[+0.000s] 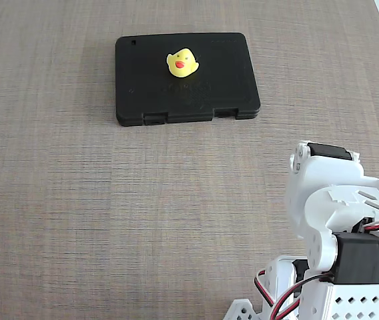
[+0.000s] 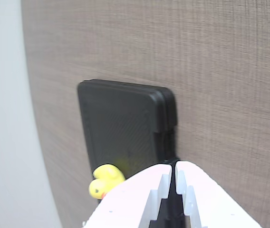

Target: Grasp a duck and put it on the black surface.

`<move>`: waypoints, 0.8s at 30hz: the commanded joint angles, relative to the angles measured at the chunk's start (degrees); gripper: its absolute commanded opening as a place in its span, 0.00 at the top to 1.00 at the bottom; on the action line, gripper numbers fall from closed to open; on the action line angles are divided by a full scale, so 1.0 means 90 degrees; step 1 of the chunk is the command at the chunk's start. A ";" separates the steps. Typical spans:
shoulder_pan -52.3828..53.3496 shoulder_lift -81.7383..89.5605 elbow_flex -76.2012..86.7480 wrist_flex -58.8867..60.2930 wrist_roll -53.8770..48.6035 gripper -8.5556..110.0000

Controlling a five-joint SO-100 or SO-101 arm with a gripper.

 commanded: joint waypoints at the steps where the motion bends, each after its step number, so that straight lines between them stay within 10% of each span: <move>1: 0.0049 0.0439 0.0107 0.0020 -0.0020 0.93; 24: -0.0283 0.0410 0.1279 0.0117 0.0020 0.93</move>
